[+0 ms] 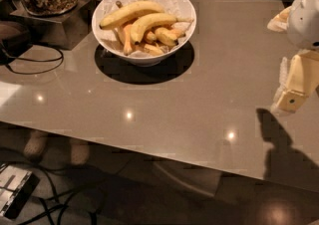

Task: Pick banana from white bowl

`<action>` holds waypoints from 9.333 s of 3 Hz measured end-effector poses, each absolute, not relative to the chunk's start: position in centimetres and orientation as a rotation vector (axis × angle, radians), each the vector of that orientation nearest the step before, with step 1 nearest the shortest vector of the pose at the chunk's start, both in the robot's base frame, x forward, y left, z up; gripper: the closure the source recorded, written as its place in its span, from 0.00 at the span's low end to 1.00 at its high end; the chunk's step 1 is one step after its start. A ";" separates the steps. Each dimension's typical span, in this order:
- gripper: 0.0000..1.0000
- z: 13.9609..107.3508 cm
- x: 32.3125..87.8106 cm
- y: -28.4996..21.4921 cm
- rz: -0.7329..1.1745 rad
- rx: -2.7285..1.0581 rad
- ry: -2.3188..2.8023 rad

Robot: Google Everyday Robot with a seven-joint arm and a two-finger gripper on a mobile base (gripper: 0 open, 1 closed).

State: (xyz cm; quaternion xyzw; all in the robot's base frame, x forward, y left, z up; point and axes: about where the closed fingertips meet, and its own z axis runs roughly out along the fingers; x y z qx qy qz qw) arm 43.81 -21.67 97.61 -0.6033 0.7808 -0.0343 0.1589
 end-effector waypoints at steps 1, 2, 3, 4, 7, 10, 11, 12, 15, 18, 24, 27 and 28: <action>0.00 97.7 43.8 -21.6 -0.101 -1.724 2.231; 0.00 98.4 45.7 -20.2 -0.090 -1.749 2.202; 0.00 98.8 48.6 -17.8 -0.062 -1.828 2.162; 0.00 98.8 51.1 -15.3 -0.084 -1.904 2.126; 0.00 100.2 54.9 -12.0 -0.138 -1.934 2.026; 0.00 101.8 61.5 -5.9 -0.189 -2.041 1.857; 0.00 102.1 63.6 -4.7 -0.177 -2.053 1.835; 0.03 102.0 65.4 -3.5 -0.159 -2.058 1.821; 0.35 100.1 68.7 -1.4 -0.106 -2.065 1.813; 0.43 98.1 70.2 -0.2 -0.064 -2.097 1.807; 0.49 96.2 70.9 1.1 -0.031 -2.157 1.801; 0.45 94.7 71.6 0.7 -0.033 -2.208 1.786; 0.46 94.3 71.7 0.5 -0.026 -2.218 1.786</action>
Offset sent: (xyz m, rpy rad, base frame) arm 0.0590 0.0451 0.0222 0.0205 0.0104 0.0903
